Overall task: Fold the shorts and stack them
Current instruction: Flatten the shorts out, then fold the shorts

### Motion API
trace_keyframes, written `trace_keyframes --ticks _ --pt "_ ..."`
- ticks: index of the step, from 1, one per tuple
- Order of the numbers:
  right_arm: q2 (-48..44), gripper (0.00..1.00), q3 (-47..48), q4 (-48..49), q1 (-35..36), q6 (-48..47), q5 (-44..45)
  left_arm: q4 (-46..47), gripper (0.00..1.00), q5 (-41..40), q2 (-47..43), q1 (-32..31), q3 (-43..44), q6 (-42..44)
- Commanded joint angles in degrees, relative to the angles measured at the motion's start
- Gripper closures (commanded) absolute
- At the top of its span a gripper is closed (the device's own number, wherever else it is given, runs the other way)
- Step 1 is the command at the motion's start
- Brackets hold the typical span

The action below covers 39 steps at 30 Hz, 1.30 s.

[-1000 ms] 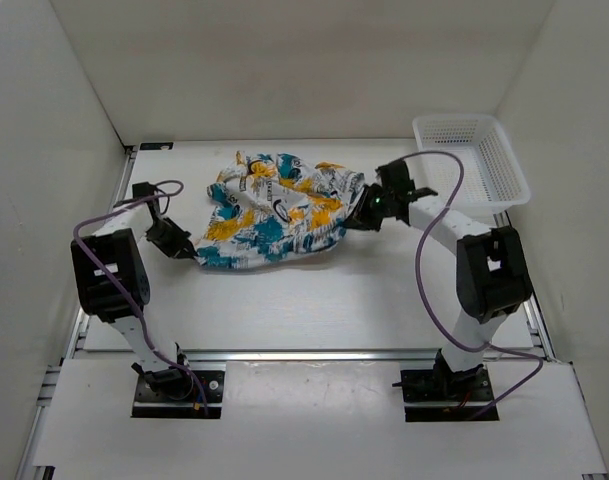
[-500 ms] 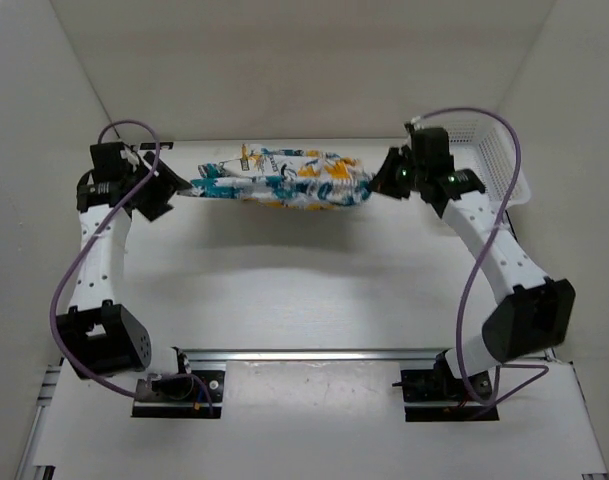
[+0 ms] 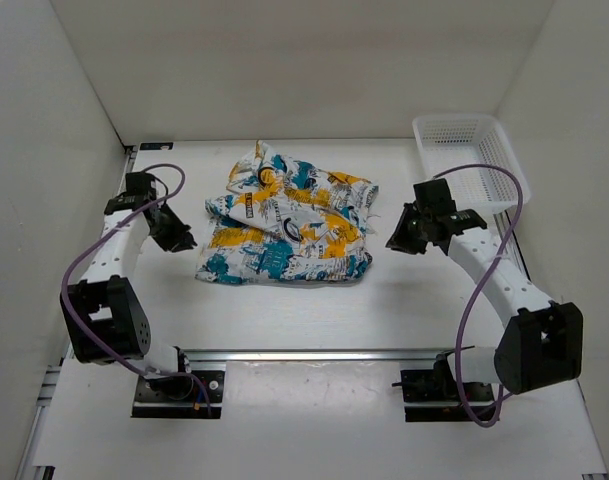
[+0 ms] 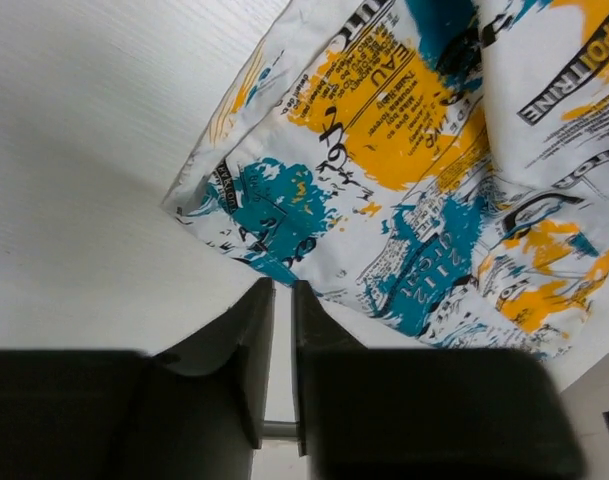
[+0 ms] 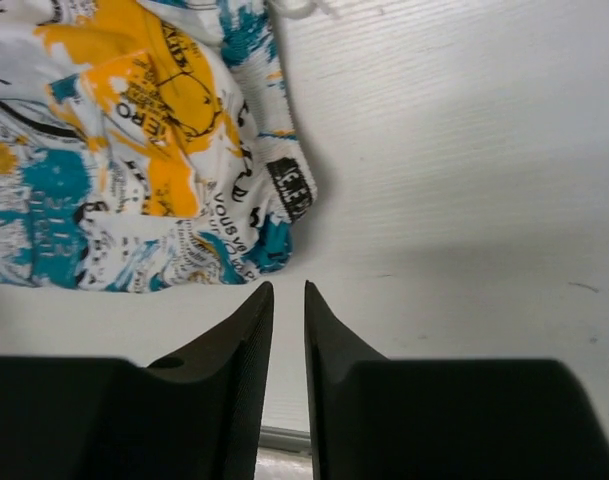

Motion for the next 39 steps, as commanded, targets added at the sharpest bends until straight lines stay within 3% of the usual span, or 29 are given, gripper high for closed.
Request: trace_keyframes --ticks 1,2,3,4,6,8,13,17,21,22,23,26,31,35,36,39 --pt "-1.8 0.77 -3.0 4.0 -2.1 3.2 -9.8 0.3 0.73 -1.8 1.5 -0.5 -1.2 0.9" --pt "-2.3 0.73 -4.5 6.7 -2.1 4.8 -12.0 0.3 0.62 -1.8 2.1 -0.5 -2.0 0.9" --pt "-2.9 0.64 -7.4 8.0 -2.1 5.6 -14.1 0.3 0.26 -1.8 2.1 -0.5 -3.7 0.9" --pt "-2.9 0.60 -8.8 9.2 -2.1 6.3 -15.9 0.3 0.12 -1.8 2.1 -0.5 -4.6 0.9" --pt "-2.9 0.48 -12.3 12.2 -2.1 7.3 -20.0 2.6 0.04 -1.1 2.7 -1.1 -6.2 0.3" --pt "-2.9 0.41 -14.4 14.5 -2.1 8.8 -21.6 3.9 0.04 -1.1 5.5 -1.1 -6.9 -0.3" --pt "-2.9 0.23 -16.1 15.6 -2.1 8.8 -22.7 5.0 0.12 -4.2 12.0 -2.3 -4.1 -0.3" --pt "-0.5 0.19 -16.1 17.3 -2.1 10.0 -24.3 5.5 0.20 -4.7 16.3 -2.8 -4.1 -1.4" --pt "3.3 0.19 -16.6 21.0 -2.1 11.1 -26.1 6.7 0.51 -4.2 18.1 -4.5 -4.1 -2.7" --pt "4.9 0.21 -16.6 21.9 -2.1 11.1 -26.1 6.7 0.79 -4.2 18.1 -4.5 -4.1 -2.7" --pt "5.9 0.22 -16.6 22.9 -2.1 11.1 -26.1 6.7 0.90 -4.7 18.1 -4.5 -3.4 -3.3" --pt "11.0 0.25 -14.4 24.9 -2.1 10.5 -26.7 6.7 0.90 -4.7 15.6 -4.5 -3.4 -3.9" --pt "18.1 0.41 -9.9 25.5 -2.1 8.2 -22.7 6.1 0.90 -4.7 13.3 -5.1 -2.4 -3.9" --pt "20.9 0.58 -8.6 30.0 -2.1 8.8 -22.1 5.6 0.90 -5.4 12.1 -5.6 -2.4 -3.9" --pt "21.6 0.73 -8.1 30.9 -2.1 8.8 -22.1 5.1 0.90 -5.4 11.5 -5.6 -2.4 -3.9" --pt "20.8 1.00 -3.1 27.6 -2.1 7.6 -20.4 3.1 0.90 -5.4 9.2 -5.6 0.5 -3.4"
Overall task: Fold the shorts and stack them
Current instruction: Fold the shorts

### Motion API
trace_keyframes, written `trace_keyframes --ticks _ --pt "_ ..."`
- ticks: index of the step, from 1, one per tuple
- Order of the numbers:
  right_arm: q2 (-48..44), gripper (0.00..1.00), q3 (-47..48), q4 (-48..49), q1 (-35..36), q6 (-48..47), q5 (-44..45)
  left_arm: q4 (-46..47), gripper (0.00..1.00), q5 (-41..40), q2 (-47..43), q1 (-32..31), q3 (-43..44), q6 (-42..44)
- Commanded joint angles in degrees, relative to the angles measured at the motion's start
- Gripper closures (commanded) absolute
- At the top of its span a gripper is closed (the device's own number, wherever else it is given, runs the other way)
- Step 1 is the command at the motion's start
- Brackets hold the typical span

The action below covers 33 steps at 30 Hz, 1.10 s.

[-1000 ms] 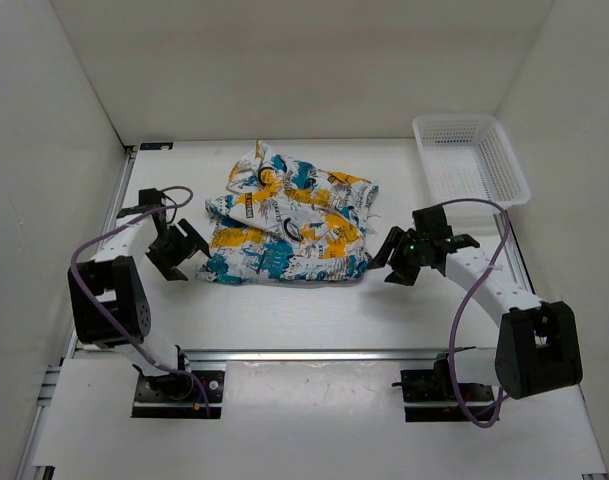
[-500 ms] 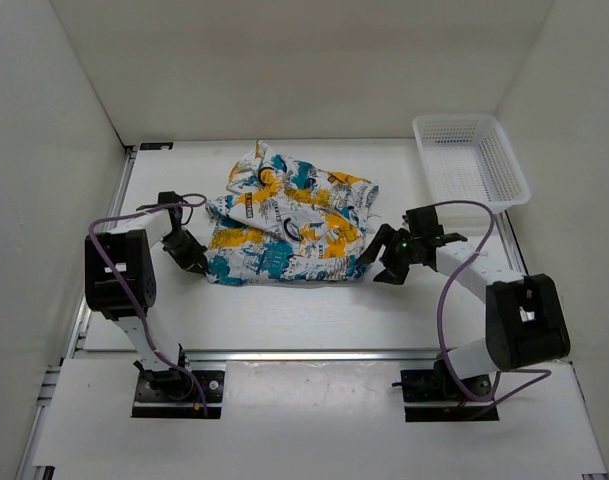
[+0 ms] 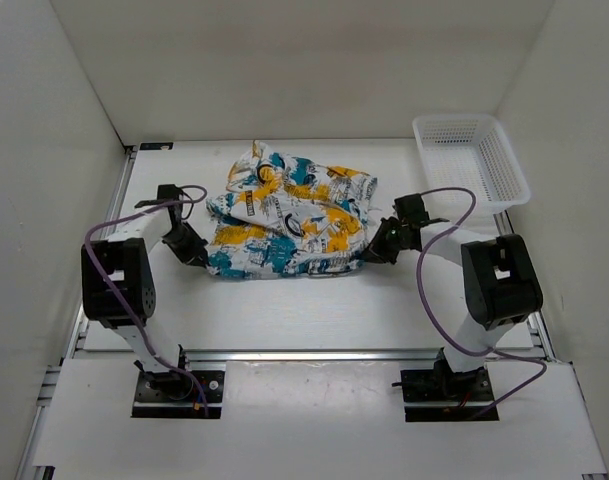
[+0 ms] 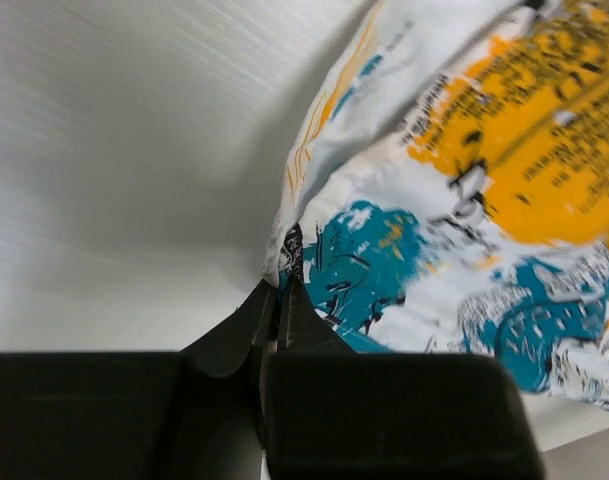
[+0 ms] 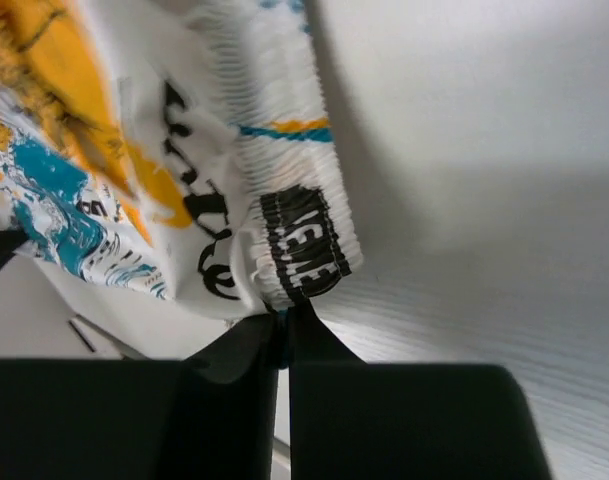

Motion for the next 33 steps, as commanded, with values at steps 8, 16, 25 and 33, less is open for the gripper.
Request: trace_keyframes --ticks 8,16,25,33 --pt "-10.4 1.00 29.5 -23.7 0.0 -13.2 12.7 -14.0 0.90 -2.0 -13.5 -0.2 30.9 1.9" --pt "-20.2 1.00 53.8 -38.1 0.0 -22.1 13.3 -23.6 0.90 -5.0 -20.7 0.4 69.0 1.4" --pt "-30.3 1.00 64.2 -49.3 0.5 -25.1 10.9 -23.6 0.90 -9.4 -30.5 0.9 80.6 0.1" --pt "-32.8 1.00 63.7 -55.9 0.5 -24.6 15.1 -22.3 0.90 -6.0 -28.2 0.9 78.1 0.8"
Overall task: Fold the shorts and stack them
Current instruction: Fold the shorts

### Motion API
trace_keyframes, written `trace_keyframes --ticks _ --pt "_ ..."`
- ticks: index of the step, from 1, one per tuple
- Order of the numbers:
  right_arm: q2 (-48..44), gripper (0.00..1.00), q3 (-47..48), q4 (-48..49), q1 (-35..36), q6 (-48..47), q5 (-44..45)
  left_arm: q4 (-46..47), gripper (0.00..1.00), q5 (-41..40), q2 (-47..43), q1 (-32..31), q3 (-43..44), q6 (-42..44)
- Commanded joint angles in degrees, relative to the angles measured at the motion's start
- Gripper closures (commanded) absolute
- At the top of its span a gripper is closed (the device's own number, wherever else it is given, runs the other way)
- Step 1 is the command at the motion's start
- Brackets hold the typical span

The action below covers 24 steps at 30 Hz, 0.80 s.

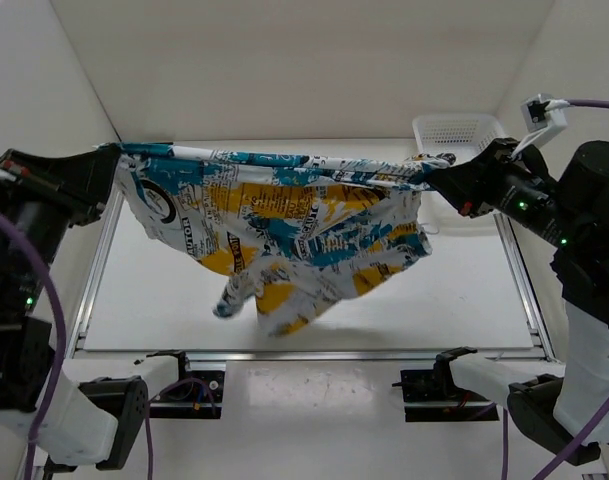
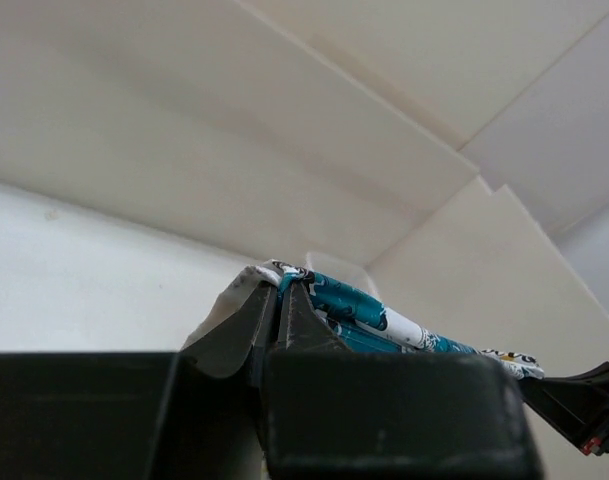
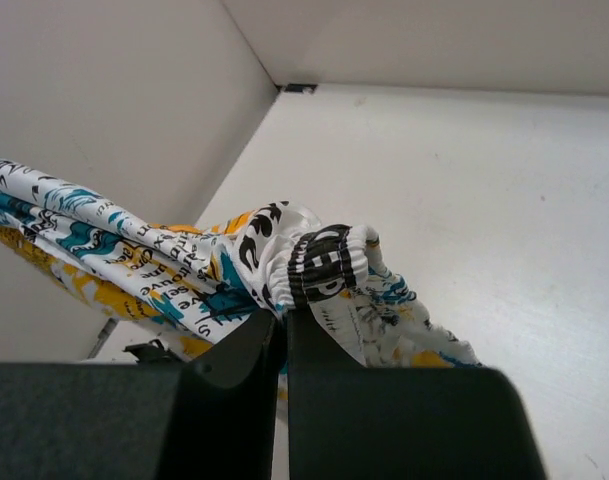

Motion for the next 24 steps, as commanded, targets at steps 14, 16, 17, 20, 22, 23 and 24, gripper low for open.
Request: trace_keyframes --ticks 14,16,17,20,22,23,24 --pt "28.6 1.00 -21.2 15.3 -3.7 -3.7 13.9 14.9 0.90 -8.9 28.2 1.0 -27.8 7.1" --pt "40.1 1.00 -13.4 15.3 -4.2 -3.7 12.2 14.9 0.90 -9.8 33.6 1.0 -24.2 7.1" --pt "47.4 1.00 -10.3 15.3 -4.8 -3.7 11.5 14.9 0.90 -10.3 38.7 1.0 -22.8 7.6" --pt "60.3 1.00 1.9 14.1 -6.1 -2.2 9.5 14.1 0.90 -11.6 48.0 1.0 -15.9 7.7" --pt "65.6 1.00 10.1 11.9 -6.8 -1.1 7.4 13.6 0.90 -11.6 51.2 1.0 -13.2 7.7" --pt "69.3 1.00 12.0 11.9 -7.4 -0.2 6.5 13.6 0.90 -10.9 53.3 1.0 -11.4 7.7" --pt "70.7 1.00 13.3 11.9 -7.4 -0.2 5.0 13.6 0.90 -10.9 53.9 1.0 -10.8 7.7"
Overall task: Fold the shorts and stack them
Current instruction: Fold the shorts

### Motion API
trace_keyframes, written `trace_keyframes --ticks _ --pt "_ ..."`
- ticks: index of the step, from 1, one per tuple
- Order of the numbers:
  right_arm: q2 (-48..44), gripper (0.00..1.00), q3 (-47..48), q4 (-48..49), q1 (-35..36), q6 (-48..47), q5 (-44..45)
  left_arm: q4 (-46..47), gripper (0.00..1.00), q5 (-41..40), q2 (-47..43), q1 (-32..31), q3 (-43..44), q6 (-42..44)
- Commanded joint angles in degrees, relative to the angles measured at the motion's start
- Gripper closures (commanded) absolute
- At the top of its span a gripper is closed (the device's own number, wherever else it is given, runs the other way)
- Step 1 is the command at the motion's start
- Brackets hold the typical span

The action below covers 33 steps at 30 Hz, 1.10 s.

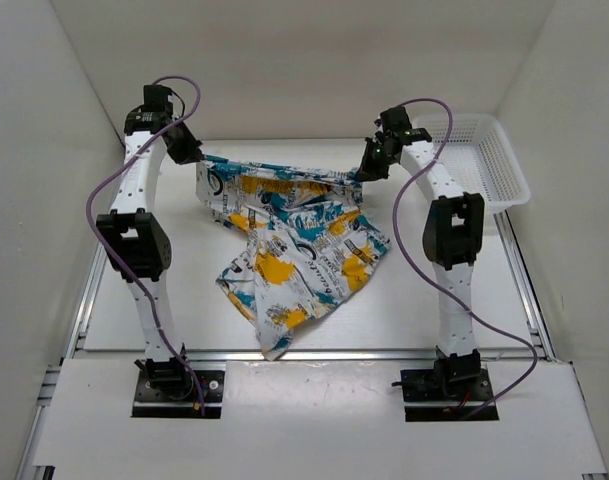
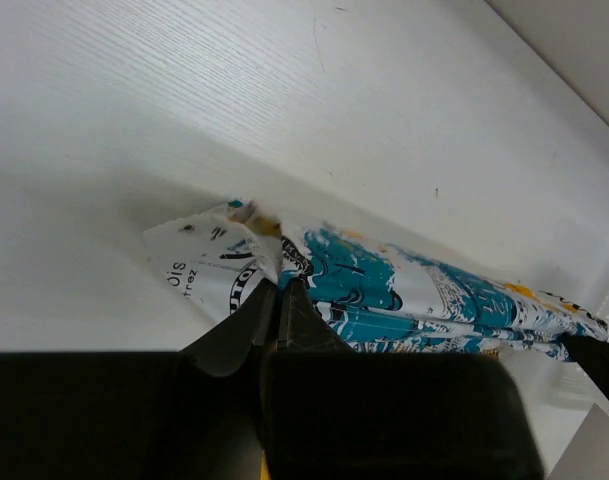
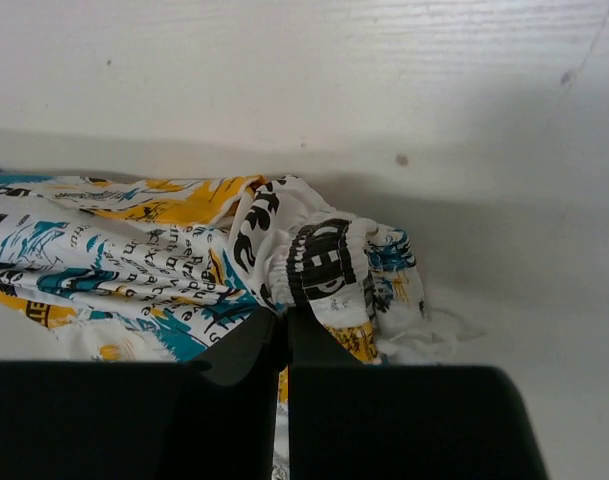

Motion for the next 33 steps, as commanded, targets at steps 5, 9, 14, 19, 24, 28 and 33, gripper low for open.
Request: trace_keyframes --ticks 5,9,14,19,24,28,33 --pt "1.5 1.00 5.5 -3.1 -3.9 0.1 -1.6 1.8 0.90 -6.2 -6.2 -0.6 0.6 2.3" --pt "-4.9 1.00 -2.7 -1.1 -3.9 -1.1 -2.3 1.8 0.90 -8.1 -14.2 -4.1 -7.0 3.6" --pt "-16.0 1.00 -15.4 2.5 -3.9 -1.1 -3.5 2.3 0.90 -8.7 -26.8 -9.7 -19.0 2.9" --pt "-24.8 1.00 -28.3 5.6 -3.9 -1.1 -3.5 2.3 0.90 -11.4 -40.9 -18.5 -34.1 -1.4" --pt "-34.8 1.00 -37.7 6.7 -3.9 -0.1 -1.6 2.3 0.90 -14.0 -51.7 -26.9 -45.8 -7.5" --pt "-42.1 1.00 -45.7 4.9 -3.9 -0.1 0.4 0.1 0.90 -14.7 -59.3 -32.3 -53.6 -13.7" --pt "-50.2 1.00 -55.2 2.5 -3.9 0.5 3.9 -3.3 0.90 -14.7 -66.0 -39.7 -61.0 -22.8"
